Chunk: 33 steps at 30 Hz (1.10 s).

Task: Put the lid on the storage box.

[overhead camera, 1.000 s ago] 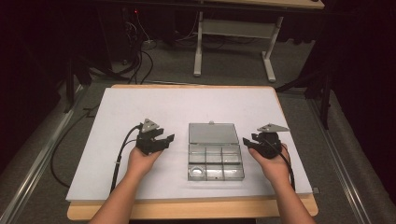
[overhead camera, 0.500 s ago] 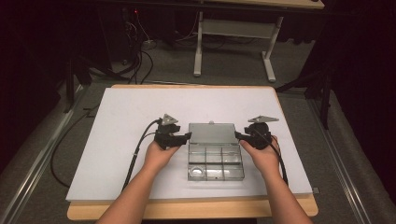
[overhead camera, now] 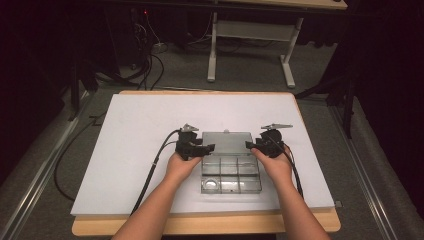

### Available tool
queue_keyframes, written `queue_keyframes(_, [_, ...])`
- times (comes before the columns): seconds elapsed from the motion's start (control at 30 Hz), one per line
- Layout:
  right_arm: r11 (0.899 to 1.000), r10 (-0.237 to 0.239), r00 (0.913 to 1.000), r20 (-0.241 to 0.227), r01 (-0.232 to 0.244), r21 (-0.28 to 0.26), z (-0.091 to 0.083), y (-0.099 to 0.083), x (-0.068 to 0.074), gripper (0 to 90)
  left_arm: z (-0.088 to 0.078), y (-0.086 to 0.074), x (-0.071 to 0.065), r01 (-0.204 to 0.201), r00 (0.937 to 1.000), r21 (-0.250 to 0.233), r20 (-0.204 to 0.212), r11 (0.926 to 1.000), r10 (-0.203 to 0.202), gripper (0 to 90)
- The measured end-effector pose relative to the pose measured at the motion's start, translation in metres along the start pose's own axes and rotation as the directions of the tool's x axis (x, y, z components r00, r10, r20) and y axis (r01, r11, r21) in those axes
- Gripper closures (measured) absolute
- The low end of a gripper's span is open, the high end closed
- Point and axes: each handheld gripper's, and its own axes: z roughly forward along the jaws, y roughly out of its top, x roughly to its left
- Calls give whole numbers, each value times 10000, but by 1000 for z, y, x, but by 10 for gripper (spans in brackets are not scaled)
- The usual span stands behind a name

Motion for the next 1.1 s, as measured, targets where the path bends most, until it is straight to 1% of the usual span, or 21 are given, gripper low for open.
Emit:
queue_keyframes(0.1, [9996,268,9993,-244,-267,81,4,-2,0,466,2,0,3,280,9995,9,142,9996,-280,347])
queue_keyframes(0.2, [9994,341,9990,-279,-339,85,7,-4,0,454,2,-2,6,491,9982,-5,332,9988,-491,339])
queue_keyframes(0.27, [9991,413,9982,-429,-408,118,9,-4,0,451,3,-3,10,825,9948,49,599,9966,-827,332])
queue_keyframes(0.33, [9991,396,9983,-430,-390,146,11,-5,0,439,3,-4,13,1046,9911,114,820,9944,-1052,326])
queue_keyframes(0.37, [9989,465,9979,-449,-459,136,12,-6,0,434,3,-4,14,1086,9900,109,898,9940,-1091,325])
queue_keyframes(0.5, [9970,764,9948,-668,-756,141,13,-7,-3,428,3,-4,14,1157,9882,153,989,9932,-1166,317])
queue_keyframes(0.6, [9960,886,9929,-798,-874,189,14,-7,-5,425,3,-5,16,1284,9850,202,1135,9915,-1299,317])
queue_keyframes(0.7, [9950,981,9903,-981,-958,274,14,-6,-8,421,3,-6,17,1335,9828,178,1263,9909,-1347,322])
queue_keyframes(0.83, [9933,1147,9866,-1156,-1119,302,16,-7,-11,417,3,-7,17,1495,9800,157,1304,9886,-1502,329])
queue_keyframes(0.9, [9925,1216,9846,-1253,-1188,302,16,-7,-12,415,3,-7,17,1600,9773,217,1374,9869,-1615,331])
queue_keyframes(1.0, [9916,1286,9824,-1354,-1252,331,17,-8,-14,412,6,-9,18,1875,9673,305,1678,9818,-1900,332])
queue_keyframes(1.1, [9906,1355,9809,-1398,-1317,360,17,-8,-14,409,6,-8,17,1859,9684,274,1640,9822,-1878,331])
